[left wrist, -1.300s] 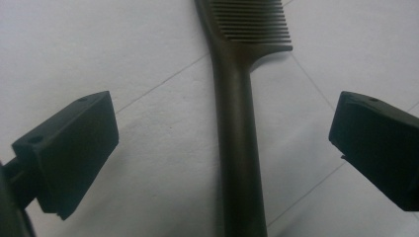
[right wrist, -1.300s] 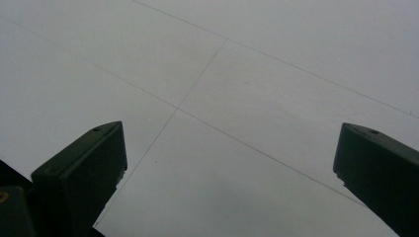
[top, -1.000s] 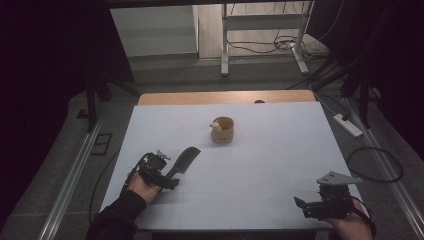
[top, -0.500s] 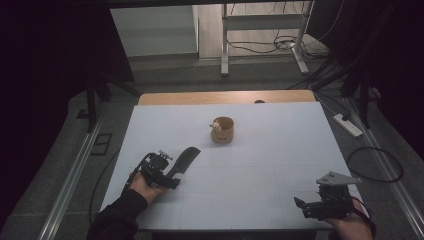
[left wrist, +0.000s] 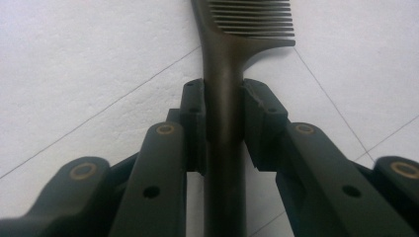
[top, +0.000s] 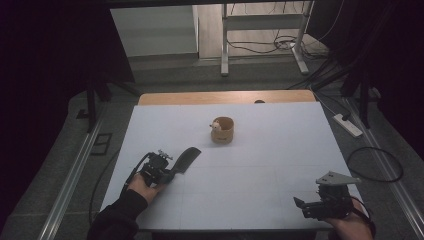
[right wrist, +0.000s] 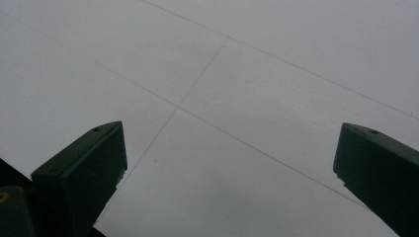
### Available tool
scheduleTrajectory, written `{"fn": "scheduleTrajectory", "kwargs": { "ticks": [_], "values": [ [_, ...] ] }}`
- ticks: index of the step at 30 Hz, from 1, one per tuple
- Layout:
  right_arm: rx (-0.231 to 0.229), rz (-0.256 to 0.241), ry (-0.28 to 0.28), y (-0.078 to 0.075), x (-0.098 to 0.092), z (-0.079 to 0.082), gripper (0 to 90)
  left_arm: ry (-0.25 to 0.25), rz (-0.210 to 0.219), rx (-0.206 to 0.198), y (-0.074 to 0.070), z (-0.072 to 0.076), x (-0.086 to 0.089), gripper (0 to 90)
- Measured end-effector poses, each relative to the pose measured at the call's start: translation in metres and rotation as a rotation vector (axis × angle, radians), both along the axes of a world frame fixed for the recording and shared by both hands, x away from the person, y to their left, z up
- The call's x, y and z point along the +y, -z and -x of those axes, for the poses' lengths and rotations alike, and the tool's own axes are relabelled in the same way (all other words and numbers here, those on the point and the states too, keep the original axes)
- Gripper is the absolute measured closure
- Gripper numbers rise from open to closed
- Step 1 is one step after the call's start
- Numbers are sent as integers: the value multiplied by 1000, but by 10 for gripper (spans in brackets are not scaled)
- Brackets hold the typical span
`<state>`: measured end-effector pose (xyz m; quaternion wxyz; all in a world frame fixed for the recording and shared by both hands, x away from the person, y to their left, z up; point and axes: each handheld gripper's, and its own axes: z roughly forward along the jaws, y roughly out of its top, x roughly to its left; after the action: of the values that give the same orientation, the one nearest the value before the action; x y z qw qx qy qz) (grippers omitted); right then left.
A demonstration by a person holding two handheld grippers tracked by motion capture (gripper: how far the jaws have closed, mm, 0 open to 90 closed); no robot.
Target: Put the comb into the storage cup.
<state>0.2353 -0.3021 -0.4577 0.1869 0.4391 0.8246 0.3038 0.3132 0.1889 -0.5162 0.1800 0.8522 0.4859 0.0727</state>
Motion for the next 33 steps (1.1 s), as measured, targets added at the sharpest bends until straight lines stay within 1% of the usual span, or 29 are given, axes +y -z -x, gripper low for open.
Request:
{"fn": "scheduleTrajectory", "kwargs": {
  "ticks": [5, 8, 10, 12, 18, 22, 28, 33],
  "values": [
    [-1, 2, -1, 0, 0, 0, 0, -6, 27, 7, 0, -1, 3, 722],
    [-2, 2, -1, 0, 0, 0, 0, -16, 61, 14, 1, -2, 7, 723],
    [-2, 2, -1, 0, 0, 1, 0, -18, 71, 15, 1, -2, 9, 723],
    [-2, 3, -2, 0, 0, 0, 0, -19, 60, 2, 0, -1, 9, 723],
    [-5, 3, -1, 0, 0, 1, 0, -19, 81, -25, -5, 1, 11, 723],
    [-4, 3, -1, 0, 0, 1, 0, -10, 84, -58, -9, 3, 12, 723],
    [-6, 1, -2, 0, 0, 1, 0, -11, 120, -98, -15, 8, 14, 723],
    [-6, 1, -2, 0, 0, 1, 0, -6, 140, -132, -19, 12, 14, 723]
  ]
}}
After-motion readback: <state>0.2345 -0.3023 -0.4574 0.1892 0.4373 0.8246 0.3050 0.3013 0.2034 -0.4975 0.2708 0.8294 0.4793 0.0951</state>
